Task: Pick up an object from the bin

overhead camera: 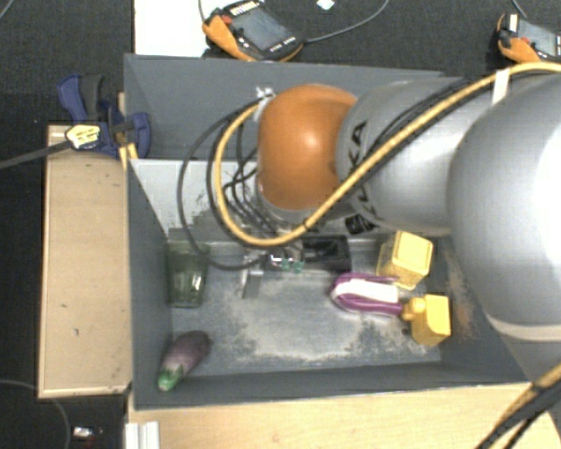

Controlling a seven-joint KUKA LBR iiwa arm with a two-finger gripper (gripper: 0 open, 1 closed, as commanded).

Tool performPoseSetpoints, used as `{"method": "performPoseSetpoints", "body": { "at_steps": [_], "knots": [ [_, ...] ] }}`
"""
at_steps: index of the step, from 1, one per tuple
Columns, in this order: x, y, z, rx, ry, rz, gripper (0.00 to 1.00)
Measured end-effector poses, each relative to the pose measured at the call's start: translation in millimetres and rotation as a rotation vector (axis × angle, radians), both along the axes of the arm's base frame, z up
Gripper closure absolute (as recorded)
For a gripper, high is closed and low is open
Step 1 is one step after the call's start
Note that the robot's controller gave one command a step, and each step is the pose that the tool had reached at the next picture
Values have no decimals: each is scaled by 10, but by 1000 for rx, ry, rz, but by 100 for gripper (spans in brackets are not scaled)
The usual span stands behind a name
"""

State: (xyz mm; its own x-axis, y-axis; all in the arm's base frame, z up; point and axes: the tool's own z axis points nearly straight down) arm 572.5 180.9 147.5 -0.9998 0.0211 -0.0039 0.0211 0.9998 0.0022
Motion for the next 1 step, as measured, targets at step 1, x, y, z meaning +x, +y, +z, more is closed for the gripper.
{"method": "performPoseSetpoints", "body": {
  "at_steps": [1],
  "knots": [
    [0, 0, 0, 0, 0, 0, 0]
  ]
}}
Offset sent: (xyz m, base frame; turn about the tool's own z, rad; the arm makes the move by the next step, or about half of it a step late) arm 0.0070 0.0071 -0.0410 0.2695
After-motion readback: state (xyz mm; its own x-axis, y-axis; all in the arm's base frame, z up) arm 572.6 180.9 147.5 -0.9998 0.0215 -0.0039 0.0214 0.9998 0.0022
